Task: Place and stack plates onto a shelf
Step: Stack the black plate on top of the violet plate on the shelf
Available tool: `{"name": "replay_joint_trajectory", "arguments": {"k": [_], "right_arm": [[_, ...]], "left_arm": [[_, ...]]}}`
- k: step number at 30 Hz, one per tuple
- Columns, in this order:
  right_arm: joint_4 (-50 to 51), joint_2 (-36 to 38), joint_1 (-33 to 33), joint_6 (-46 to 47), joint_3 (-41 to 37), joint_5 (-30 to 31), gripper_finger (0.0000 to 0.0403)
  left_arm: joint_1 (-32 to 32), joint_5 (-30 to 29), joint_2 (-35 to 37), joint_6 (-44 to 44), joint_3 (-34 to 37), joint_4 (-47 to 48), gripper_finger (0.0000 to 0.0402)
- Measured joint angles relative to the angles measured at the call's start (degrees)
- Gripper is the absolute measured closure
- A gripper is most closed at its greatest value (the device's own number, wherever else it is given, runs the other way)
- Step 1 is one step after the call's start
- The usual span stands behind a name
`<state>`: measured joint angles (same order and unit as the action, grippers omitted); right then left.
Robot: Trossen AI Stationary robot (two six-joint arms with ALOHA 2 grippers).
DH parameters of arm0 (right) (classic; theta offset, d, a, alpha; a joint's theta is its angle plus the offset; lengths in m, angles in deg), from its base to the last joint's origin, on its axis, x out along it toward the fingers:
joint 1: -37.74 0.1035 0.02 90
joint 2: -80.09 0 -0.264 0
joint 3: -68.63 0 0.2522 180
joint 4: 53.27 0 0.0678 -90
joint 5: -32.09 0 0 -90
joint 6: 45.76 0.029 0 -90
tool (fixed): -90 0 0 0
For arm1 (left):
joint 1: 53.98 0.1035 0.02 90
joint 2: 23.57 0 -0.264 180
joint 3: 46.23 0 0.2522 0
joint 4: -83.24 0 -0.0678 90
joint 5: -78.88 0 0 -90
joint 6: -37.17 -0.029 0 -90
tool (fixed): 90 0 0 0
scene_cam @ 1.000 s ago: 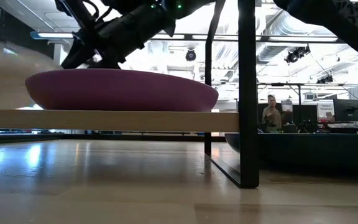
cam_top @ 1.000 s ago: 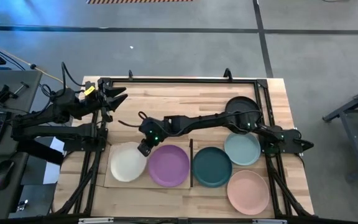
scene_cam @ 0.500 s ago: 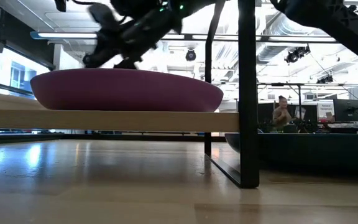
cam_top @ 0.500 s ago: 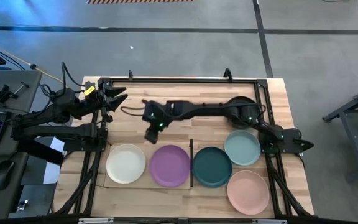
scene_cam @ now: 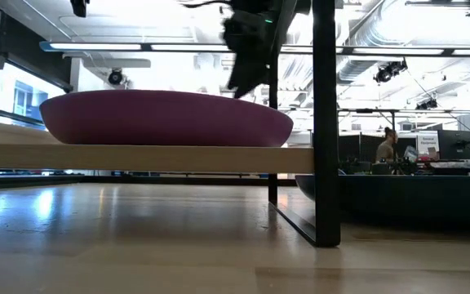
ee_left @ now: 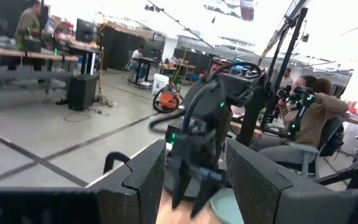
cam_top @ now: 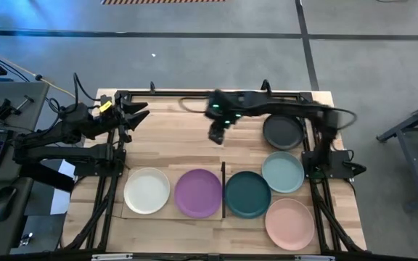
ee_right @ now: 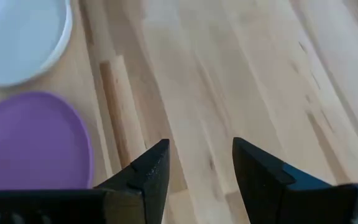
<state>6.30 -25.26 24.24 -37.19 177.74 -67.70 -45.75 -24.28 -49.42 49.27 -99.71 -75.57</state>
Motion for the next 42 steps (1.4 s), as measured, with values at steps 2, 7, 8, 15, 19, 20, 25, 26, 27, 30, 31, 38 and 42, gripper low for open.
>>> {"name": "replay_joint_trajectory", "arguments": {"k": [2, 7, 8, 15, 19, 20, 25, 26, 27, 30, 31, 38, 42], "right_arm": [[-8.0, 7.6, 0.0, 5.2, -11.1, -0.1, 0.0249], [-31.3, 26.4, 1.7, 21.4, -35.2, 1.1, 0.0249], [-36.2, 29.7, 2.2, 23.8, -39.0, 2.1, 0.0249], [-61.3, 45.5, 4.7, 26.5, -55.6, 9.1, 0.0249], [-63.1, 50.0, 4.6, 23.7, -58.0, 11.2, 0.0249], [-62.8, 50.8, 4.5, 23.4, -58.0, 11.4, 0.0249], [-62.5, 52.3, 4.5, 23.8, -58.0, 12.9, 0.0249], [-62.1, 52.3, 4.5, 24.6, -58.0, 13.0, 0.0249], [-61.0, 52.3, 4.5, 25.7, -57.9, 13.0, 0.0249], [-48.7, 51.5, 4.5, 30.4, -54.5, 14.4, 0.0249], [-41.6, 51.0, 4.5, 32.5, -52.4, 15.4, 0.0249], [10.6, 45.7, 4.5, 54.3, -42.4, 26.5, 0.0249], [22.6, 46.0, 4.1, 68.3, -47.5, 24.4, 0.0249]], "left_arm": [[0.0, 0.6, 0.0, 0.8, 0.0, 0.8, 0.0245], [0.0, 0.6, -1.6, -1.3, 0.1, 3.3, 0.0245], [0.0, 0.6, -2.1, -1.7, 0.1, 3.3, 0.0245], [0.0, 5.2, -7.0, -1.7, 3.4, -4.3, 0.0245], [0.0, 6.7, -9.2, 1.2, 7.5, -12.7, 0.0245], [0.0, 6.7, -9.4, 2.2, 8.3, -14.7, 0.0245], [0.0, 6.7, -9.5, 4.2, 9.1, -16.8, 0.0245], [0.0, 6.7, -9.5, 4.2, 9.1, -17.2, 0.0245], [0.0, 6.7, -9.5, 4.2, 9.1, -17.7, 0.0245], [0.0, 6.6, -9.5, 4.2, 9.1, -18.7, 0.0245], [0.0, 6.5, -9.5, 4.2, 9.1, -18.8, 0.0245], [0.0, 4.5, -9.5, 4.2, 9.1, -18.6, 0.0245], [0.0, 4.4, -9.5, 4.2, 9.1, -18.2, 0.0245]]}}
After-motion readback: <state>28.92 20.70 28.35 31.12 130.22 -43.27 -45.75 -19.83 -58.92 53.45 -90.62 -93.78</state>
